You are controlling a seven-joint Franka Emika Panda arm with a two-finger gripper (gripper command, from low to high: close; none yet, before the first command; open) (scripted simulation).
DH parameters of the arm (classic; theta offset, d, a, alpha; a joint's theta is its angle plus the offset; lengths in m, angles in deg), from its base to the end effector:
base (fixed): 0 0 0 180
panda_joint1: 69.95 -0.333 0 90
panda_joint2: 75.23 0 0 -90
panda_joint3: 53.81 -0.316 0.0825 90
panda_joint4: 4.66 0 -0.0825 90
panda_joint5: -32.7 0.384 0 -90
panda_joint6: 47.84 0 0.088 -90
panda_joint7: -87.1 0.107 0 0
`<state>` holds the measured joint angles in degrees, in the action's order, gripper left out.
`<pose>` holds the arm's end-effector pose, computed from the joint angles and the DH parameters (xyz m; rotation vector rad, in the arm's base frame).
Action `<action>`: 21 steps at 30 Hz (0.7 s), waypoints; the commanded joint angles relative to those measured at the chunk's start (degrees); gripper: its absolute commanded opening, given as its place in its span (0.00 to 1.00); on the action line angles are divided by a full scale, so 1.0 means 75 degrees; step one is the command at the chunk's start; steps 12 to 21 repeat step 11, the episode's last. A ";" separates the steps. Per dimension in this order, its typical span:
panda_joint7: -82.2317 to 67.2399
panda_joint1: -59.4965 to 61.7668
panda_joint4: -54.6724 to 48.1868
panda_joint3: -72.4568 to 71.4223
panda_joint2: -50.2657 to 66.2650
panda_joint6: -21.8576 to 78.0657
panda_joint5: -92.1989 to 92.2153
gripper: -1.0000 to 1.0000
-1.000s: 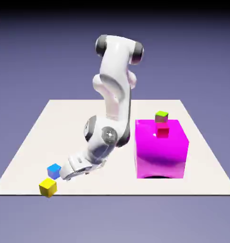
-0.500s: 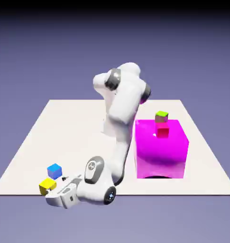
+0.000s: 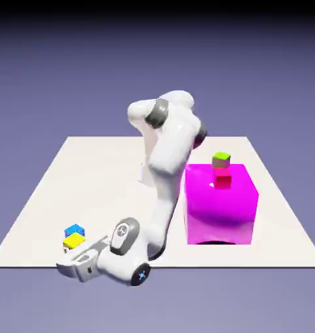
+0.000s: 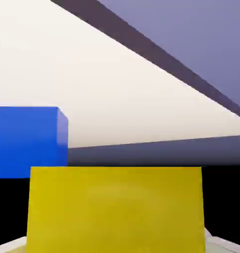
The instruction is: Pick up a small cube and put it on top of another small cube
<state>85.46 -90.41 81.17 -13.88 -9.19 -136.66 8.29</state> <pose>0.5718 -0.2018 0.1079 1.8861 -0.0728 -1.1722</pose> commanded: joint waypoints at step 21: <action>0.0110 -0.0016 0.1026 0.0419 -0.0180 -0.0091 0.0823 1.00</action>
